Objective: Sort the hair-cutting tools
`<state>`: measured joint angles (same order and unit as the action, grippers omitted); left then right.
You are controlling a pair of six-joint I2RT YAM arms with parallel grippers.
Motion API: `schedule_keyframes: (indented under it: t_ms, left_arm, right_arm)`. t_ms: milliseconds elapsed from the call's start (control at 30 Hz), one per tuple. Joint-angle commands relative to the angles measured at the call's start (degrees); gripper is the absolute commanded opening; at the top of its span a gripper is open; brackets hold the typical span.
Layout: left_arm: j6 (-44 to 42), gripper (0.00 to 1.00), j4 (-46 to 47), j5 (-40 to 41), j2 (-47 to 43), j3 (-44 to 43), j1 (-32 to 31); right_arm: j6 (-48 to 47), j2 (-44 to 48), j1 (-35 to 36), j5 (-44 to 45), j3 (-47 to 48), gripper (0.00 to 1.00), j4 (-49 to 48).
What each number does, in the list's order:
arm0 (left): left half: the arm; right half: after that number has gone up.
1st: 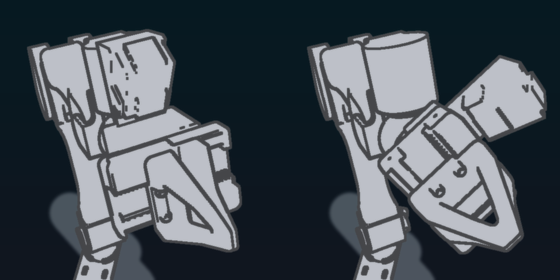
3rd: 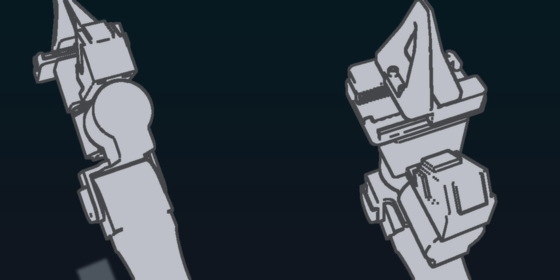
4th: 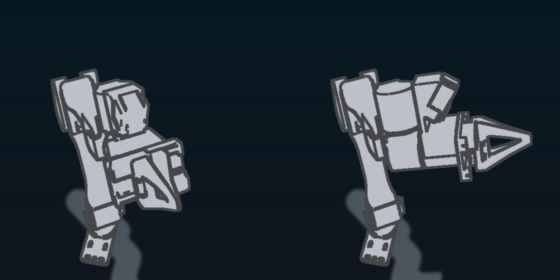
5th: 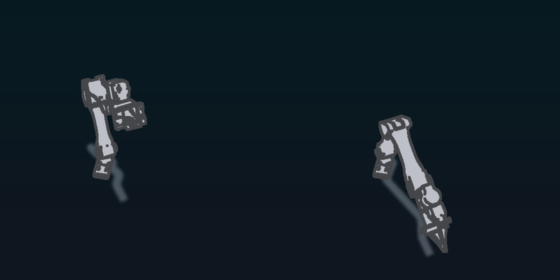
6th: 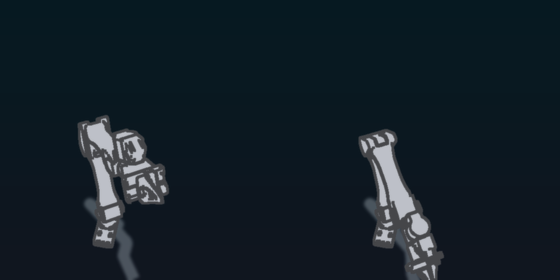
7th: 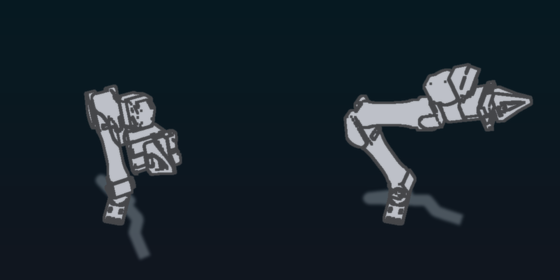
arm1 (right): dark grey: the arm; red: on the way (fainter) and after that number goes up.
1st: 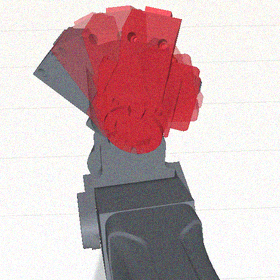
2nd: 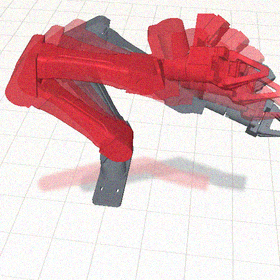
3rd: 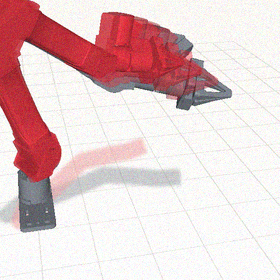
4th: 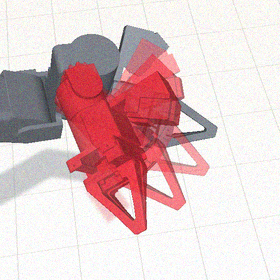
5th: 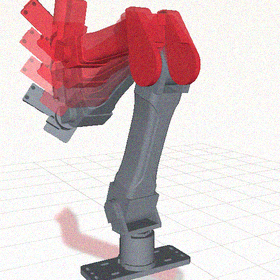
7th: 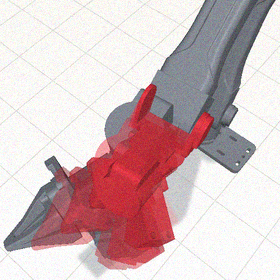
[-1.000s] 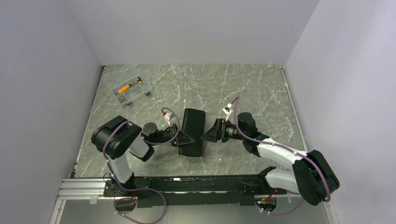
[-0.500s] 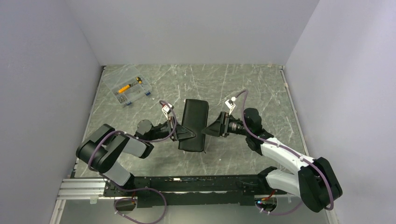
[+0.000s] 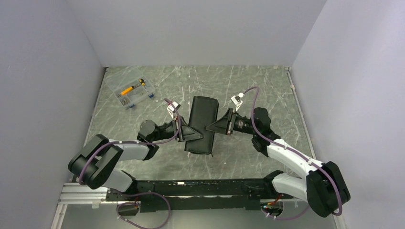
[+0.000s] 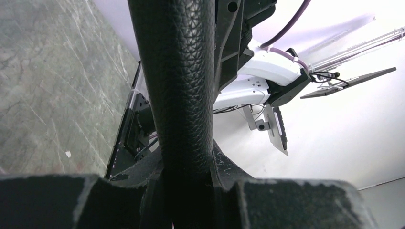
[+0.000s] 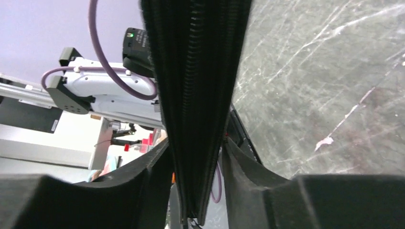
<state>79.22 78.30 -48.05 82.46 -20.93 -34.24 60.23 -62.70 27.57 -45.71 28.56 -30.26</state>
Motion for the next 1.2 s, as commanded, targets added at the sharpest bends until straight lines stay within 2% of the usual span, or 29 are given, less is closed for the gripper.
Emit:
schedule_keyframes:
  t_ms: [0, 100, 233, 300, 433, 467, 500, 600, 767, 1000, 1067, 1167]
  left_arm:
    - [-3.47, 0.00, 0.48, 0.54, -3.77, -3.39, -1.11]
    - [-4.35, 0.00, -1.56, 0.84, -3.99, -3.96, -1.36]
    - [-6.59, 0.00, -3.99, 0.62, -3.82, -4.91, -1.78]
    - [-9.29, 0.02, -7.60, 0.67, -4.60, -5.23, -2.23]
    - [-13.54, 0.75, -12.91, 1.54, -7.54, -5.19, -3.10]
    - [-14.62, 0.91, -14.35, 1.90, -8.67, -4.96, -3.12]
    - [-15.39, 0.98, -15.33, 2.39, -9.42, -4.57, -3.19]
    - [-16.95, 0.99, -17.13, 4.44, -11.55, -2.88, -3.25]
    - [-17.02, 0.99, -14.67, 8.10, -14.06, 1.53, -3.24]
    - [-21.51, 0.99, -30.54, 13.35, -19.69, -0.43, -4.43]
    - [-21.00, 0.99, -29.68, 13.98, -20.54, -0.02, -4.44]
    - [-21.70, 0.99, -30.71, 10.74, -19.69, -1.63, -4.69]
  right_arm:
    - [4.63, 1.14, -0.13, -0.69, 0.35, 0.37, -7.21]
    - [6.54, 1.09, -0.11, -1.20, -0.83, 0.26, -9.78]
    - [7.90, 1.55, 0.02, -0.94, -1.84, 0.00, -10.43]
    - [8.41, 2.04, 0.00, -0.39, -2.38, 0.00, -10.51]
    - [10.47, 2.60, -0.02, -0.13, -3.79, 0.00, -12.98]
    - [10.88, 2.88, 0.01, 0.10, -4.02, 0.00, -13.51]
    - [11.31, 3.03, 0.01, 0.35, -4.28, 0.00, -14.11]
    - [13.01, 3.50, -0.03, 1.33, -5.18, 0.00, -16.92]
    - [14.65, 4.09, -0.04, 3.80, -6.88, 0.00, -20.39]
    - [14.66, 3.51, 0.03, 4.65, -7.23, 0.00, -21.27]
    - [14.10, 3.48, 0.03, 4.76, -6.84, 0.00, -20.39]
    - [13.88, 3.35, 0.02, 4.99, -6.59, 0.00, -20.29]
